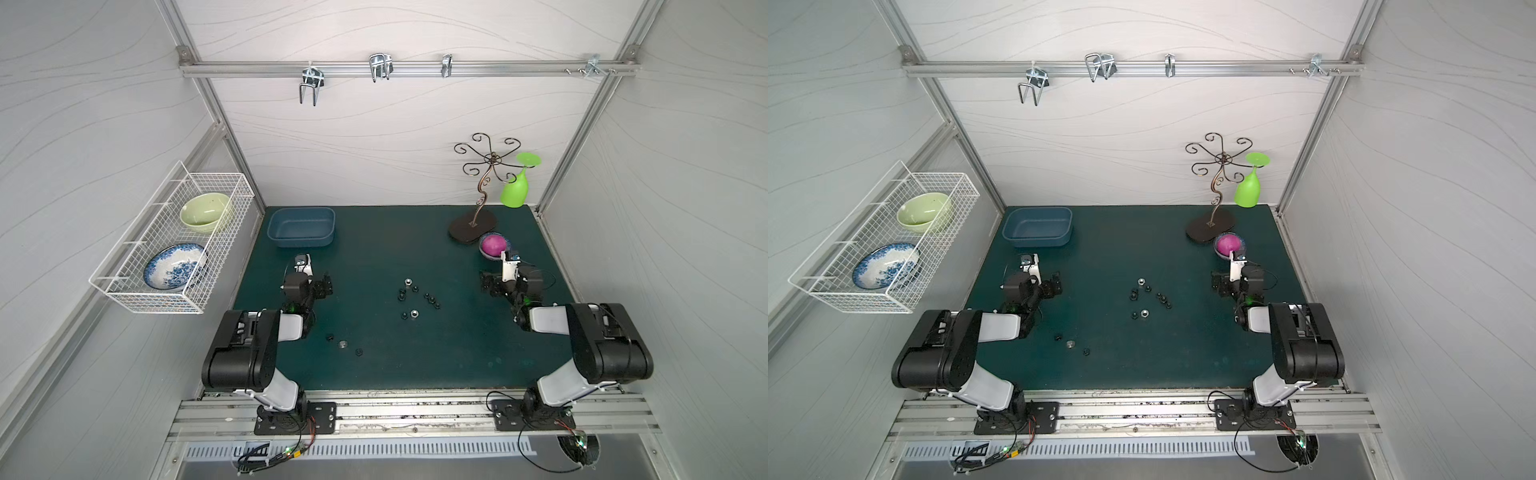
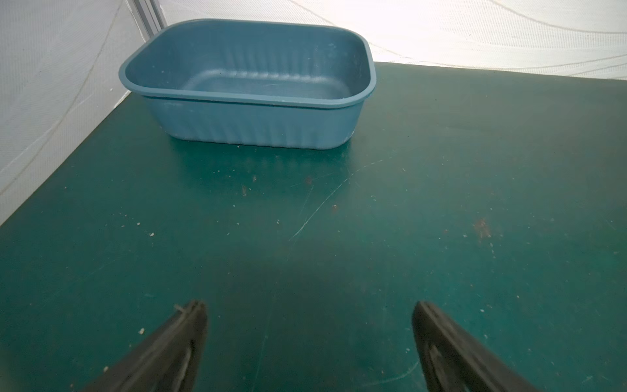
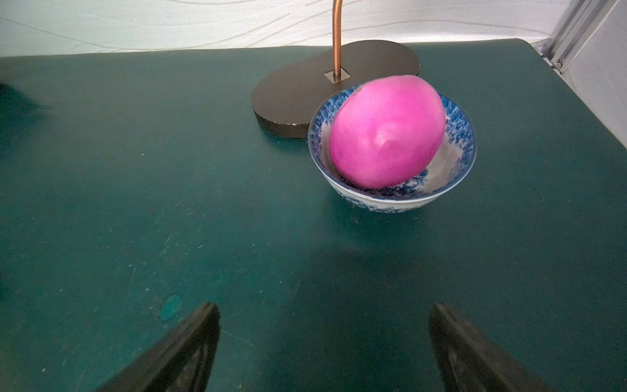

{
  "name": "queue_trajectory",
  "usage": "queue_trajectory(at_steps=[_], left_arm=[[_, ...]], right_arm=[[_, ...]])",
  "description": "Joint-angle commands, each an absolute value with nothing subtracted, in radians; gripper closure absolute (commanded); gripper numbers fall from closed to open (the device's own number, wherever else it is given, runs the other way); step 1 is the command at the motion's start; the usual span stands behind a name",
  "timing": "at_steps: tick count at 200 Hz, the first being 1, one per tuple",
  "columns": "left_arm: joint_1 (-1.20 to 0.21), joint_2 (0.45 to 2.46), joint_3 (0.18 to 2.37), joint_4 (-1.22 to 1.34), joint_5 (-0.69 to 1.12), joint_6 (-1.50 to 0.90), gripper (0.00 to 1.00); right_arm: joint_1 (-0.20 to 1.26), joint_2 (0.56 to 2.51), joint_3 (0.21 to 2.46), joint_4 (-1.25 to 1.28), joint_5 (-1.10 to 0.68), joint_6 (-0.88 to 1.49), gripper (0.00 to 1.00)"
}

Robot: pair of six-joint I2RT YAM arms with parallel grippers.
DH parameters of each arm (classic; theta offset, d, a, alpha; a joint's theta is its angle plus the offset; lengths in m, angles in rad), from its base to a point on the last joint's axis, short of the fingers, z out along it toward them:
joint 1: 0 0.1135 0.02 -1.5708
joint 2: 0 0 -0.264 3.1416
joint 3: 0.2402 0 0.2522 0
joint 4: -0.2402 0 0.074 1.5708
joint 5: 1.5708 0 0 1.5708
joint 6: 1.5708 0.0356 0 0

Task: Put the nuts on the desktop into the storage box
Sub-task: Move the storage box to the center of the board.

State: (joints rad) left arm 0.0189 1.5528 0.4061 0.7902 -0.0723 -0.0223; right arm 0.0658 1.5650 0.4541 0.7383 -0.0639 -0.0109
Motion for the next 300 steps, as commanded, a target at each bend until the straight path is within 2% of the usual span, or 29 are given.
queue_trajectory(at_steps=[1, 165, 177, 192, 202, 218, 234, 257, 273, 292, 300], left_arm=[[0.018, 1.552, 0.423, 0.83, -0.082, -0.022, 0.01], [0.017, 1.552, 0.424, 0.829, -0.079, -0.017, 0.01], [0.017, 1.552, 0.425, 0.83, -0.08, -0.018, 0.02], [0.016, 1.55, 0.421, 0.832, -0.078, -0.015, 0.01], [0.014, 1.545, 0.421, 0.832, -0.058, -0.002, 0.01], [0.002, 1.492, 0.431, 0.775, -0.024, 0.027, 0.01], [-0.014, 1.391, 0.497, 0.552, -0.001, 0.025, 0.01], [-0.017, 1.341, 0.607, 0.317, 0.066, 0.005, 0.01], [-0.029, 1.359, 0.739, 0.118, 0.071, 0.016, 0.01], [-0.057, 1.399, 0.904, -0.101, 0.075, 0.045, 0.01], [-0.063, 1.415, 0.958, -0.168, 0.097, 0.058, 0.01]], right_arm=[[0.068, 1.563, 0.471, 0.733, -0.066, -0.018, 0.01], [0.068, 1.563, 0.469, 0.735, -0.067, -0.017, 0.01], [0.07, 1.532, 0.451, 0.755, -0.05, -0.012, 0.01], [0.071, 1.404, 0.411, 0.717, 0.016, 0.013, 0.01], [0.071, 1.285, 0.395, 0.642, 0.045, 0.033, 0.01], [0.078, 1.089, 0.404, 0.477, -0.021, 0.002, 0.01], [0.096, 0.919, 0.446, 0.306, -0.022, 0.003, 0.01], [0.097, 0.75, 0.503, 0.161, 0.038, 0.179, 0.01], [0.097, 0.674, 0.594, -0.074, 0.193, 0.364, 0.01], [0.086, 0.648, 0.734, -0.487, 0.506, 0.701, 0.01], [0.077, 0.644, 0.769, -0.564, 0.524, 0.734, 0.01]])
